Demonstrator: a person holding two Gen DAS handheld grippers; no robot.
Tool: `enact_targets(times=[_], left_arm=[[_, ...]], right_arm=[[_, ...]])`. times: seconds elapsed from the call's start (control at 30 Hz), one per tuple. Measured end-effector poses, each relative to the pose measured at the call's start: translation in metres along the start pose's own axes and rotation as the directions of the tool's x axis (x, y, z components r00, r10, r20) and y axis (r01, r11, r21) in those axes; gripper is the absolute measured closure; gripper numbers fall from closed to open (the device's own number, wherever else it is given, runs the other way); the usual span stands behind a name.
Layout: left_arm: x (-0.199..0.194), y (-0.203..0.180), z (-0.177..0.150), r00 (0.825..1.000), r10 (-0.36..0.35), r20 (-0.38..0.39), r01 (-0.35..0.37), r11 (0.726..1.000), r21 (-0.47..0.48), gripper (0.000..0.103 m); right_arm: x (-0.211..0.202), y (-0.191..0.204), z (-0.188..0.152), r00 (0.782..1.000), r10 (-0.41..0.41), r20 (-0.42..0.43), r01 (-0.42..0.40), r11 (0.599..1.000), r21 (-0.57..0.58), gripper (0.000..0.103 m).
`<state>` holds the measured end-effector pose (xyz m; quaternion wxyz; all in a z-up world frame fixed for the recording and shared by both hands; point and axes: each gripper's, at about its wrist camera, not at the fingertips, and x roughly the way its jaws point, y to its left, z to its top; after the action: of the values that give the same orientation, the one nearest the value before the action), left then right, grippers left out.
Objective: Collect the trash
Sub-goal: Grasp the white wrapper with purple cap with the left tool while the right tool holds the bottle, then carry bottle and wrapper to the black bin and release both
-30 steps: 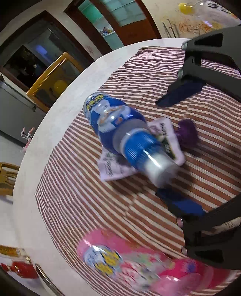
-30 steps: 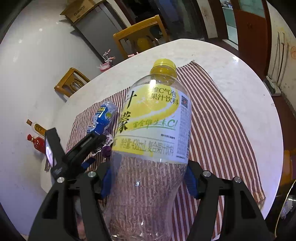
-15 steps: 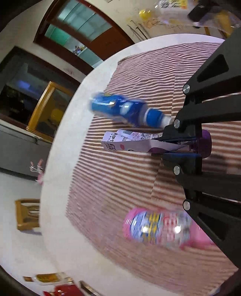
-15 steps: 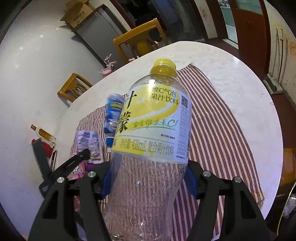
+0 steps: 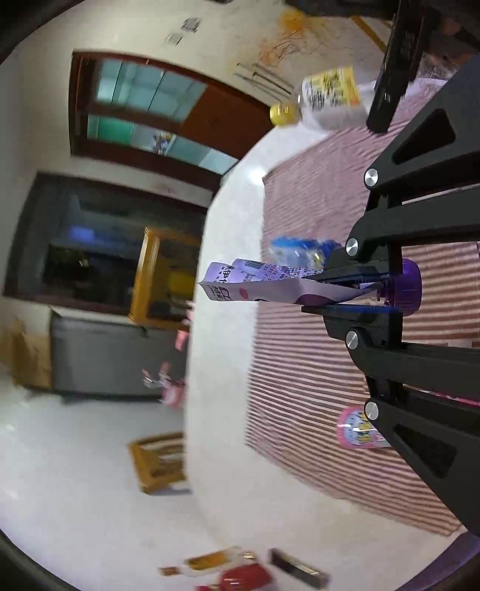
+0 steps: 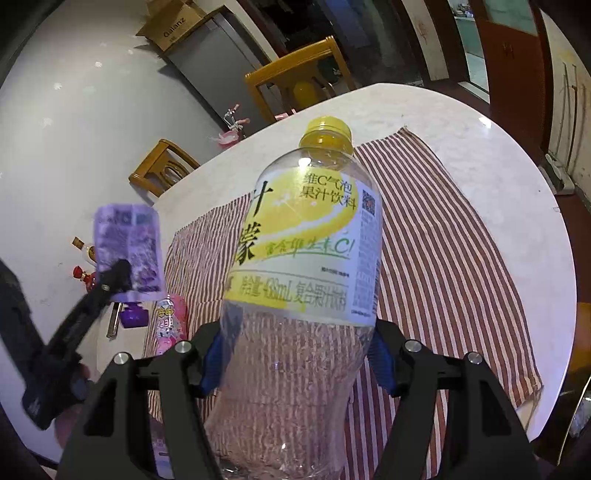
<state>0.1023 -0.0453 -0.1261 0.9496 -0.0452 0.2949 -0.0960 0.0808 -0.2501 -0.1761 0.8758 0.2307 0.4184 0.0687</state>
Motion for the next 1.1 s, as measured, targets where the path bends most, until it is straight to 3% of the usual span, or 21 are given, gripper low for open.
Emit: enact_targets(times=[0.23,0.4,0.5,0.6,0.7,0.87,1.03,1.1], left_arm=[[-0.039,-0.046,0.017,0.99,-0.124,0.066,0.118,0.99,0.083,0.095],[-0.053,-0.084,0.02,0.975,-0.216,0.061,0.205,0.968,0.147,0.095],[-0.061,-0.113,0.017,0.961,-0.27,0.051,0.255,0.946,0.199,0.095],[-0.069,-0.146,0.012,0.944,-0.328,0.037,0.31,0.918,0.249,0.095],[-0.069,-0.175,0.006,0.924,-0.382,0.007,0.363,0.884,0.295,0.095],[-0.075,-0.23,-0.014,0.881,-0.47,-0.057,0.456,0.81,0.368,0.095],[-0.077,-0.28,-0.043,0.836,-0.526,-0.155,0.536,0.724,0.433,0.095],[-0.08,-0.291,-0.054,0.828,-0.53,-0.182,0.548,0.699,0.46,0.095]], right_arm=[[-0.027,-0.004,0.002,0.998,0.034,0.054,-0.034,0.999,0.006,0.04],[-0.061,-0.03,0.002,0.991,-0.004,0.133,-0.003,0.999,0.047,0.04],[-0.088,-0.06,-0.004,0.983,-0.055,0.177,0.038,0.995,0.096,0.04],[-0.117,-0.109,-0.017,0.964,-0.162,0.209,0.12,0.972,0.2,0.04],[-0.152,-0.168,-0.038,0.931,-0.29,0.221,0.206,0.919,0.336,0.04],[-0.197,-0.266,-0.098,0.867,-0.481,0.128,0.347,0.769,0.538,0.04],[-0.197,-0.362,-0.179,0.864,-0.502,-0.041,0.368,0.574,0.731,0.04],[-0.194,-0.383,-0.2,0.869,-0.489,-0.07,0.362,0.534,0.764,0.04]])
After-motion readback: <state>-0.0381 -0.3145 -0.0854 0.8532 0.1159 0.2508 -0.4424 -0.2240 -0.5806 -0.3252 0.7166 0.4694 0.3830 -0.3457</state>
